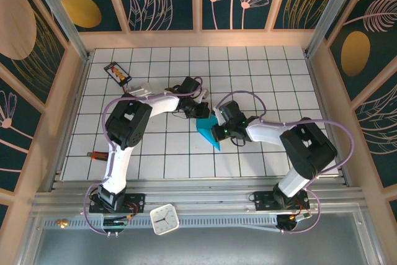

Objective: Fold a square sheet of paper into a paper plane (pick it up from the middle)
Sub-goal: Third fold the triangle at the center of the table.

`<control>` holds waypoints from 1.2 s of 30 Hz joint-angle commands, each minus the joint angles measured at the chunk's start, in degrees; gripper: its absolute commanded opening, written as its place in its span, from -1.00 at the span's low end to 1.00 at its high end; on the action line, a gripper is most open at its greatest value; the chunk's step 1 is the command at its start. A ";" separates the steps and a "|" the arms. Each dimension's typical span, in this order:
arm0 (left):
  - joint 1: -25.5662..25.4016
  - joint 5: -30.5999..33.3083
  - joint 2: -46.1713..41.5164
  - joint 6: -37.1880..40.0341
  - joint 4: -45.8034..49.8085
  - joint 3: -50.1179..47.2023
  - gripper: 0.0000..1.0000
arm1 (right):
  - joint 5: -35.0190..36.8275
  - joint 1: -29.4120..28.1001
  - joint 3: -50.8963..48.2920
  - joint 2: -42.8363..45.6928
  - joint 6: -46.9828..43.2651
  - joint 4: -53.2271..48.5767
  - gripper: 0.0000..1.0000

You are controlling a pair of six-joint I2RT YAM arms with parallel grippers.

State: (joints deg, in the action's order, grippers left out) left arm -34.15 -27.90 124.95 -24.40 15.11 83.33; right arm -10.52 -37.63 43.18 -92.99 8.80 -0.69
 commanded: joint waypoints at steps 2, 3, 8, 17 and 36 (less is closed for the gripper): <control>-0.54 3.44 3.99 0.98 5.01 -0.79 -1.00 | 1.47 0.64 1.79 -1.41 -1.49 -1.24 -1.00; -0.51 3.47 3.94 1.03 5.09 -0.86 -1.00 | 1.56 0.70 1.82 -1.49 -1.37 -1.23 -1.00; -0.54 3.47 3.99 1.10 5.10 -0.84 -1.00 | 1.43 0.75 2.38 -2.03 -1.58 -1.28 -1.00; -0.54 3.55 3.98 1.11 5.19 -0.82 -1.00 | 1.03 0.73 2.09 -2.54 -1.38 -1.66 -1.00; -0.48 4.17 4.01 1.46 5.72 -0.63 -1.00 | 1.82 0.98 0.70 1.02 -0.55 -3.05 -1.00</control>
State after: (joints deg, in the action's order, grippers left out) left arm -34.15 -27.86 124.99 -24.01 15.25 83.44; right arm -9.87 -37.10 44.03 -93.78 7.97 -2.46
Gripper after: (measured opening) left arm 0.056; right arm 0.057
